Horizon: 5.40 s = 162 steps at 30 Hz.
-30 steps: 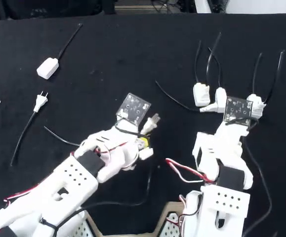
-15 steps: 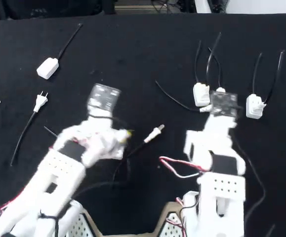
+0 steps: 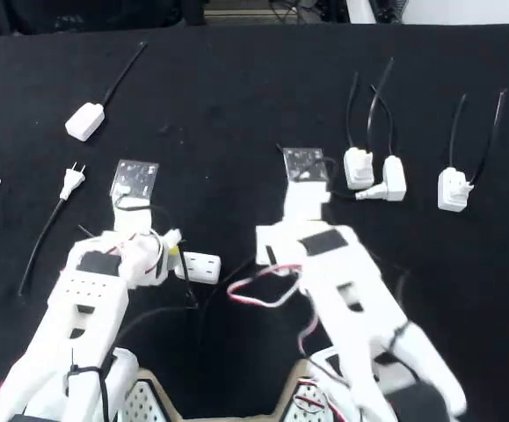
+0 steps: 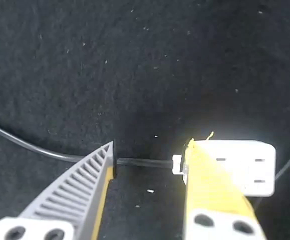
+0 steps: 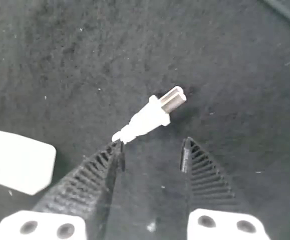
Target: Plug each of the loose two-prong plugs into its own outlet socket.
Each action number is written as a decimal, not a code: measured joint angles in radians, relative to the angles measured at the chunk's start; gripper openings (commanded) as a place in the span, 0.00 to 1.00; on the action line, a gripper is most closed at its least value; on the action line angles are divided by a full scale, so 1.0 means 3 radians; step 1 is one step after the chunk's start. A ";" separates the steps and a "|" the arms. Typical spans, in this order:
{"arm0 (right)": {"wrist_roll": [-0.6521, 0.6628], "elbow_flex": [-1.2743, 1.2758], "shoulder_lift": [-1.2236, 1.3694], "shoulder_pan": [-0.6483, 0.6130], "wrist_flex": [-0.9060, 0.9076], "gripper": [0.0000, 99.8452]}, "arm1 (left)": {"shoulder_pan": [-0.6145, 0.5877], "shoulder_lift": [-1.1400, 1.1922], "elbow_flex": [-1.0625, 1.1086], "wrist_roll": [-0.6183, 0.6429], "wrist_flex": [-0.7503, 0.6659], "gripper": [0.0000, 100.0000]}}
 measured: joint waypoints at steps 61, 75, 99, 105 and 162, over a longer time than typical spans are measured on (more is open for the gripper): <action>0.4368 0.0240 0.0164 0.0169 0.0598 0.13 | -0.0460 0.0000 0.0179 0.0496 -0.0343 0.22; 0.3989 0.0138 0.0159 0.0169 0.0634 0.01 | -0.0460 0.0000 0.0179 0.0501 -0.0343 0.22; 0.3161 0.0015 0.0230 -0.0220 0.0634 0.01 | -0.0460 0.0000 0.0179 0.0501 -0.0343 0.22; 0.3161 0.0015 -0.0041 -0.0087 0.0736 0.02 | -0.0460 0.0000 0.0179 0.0501 -0.0343 0.22; 0.1233 0.0414 -0.0015 -0.1473 -0.1580 0.01 | -0.0476 -0.2358 0.0650 0.0650 0.0414 0.22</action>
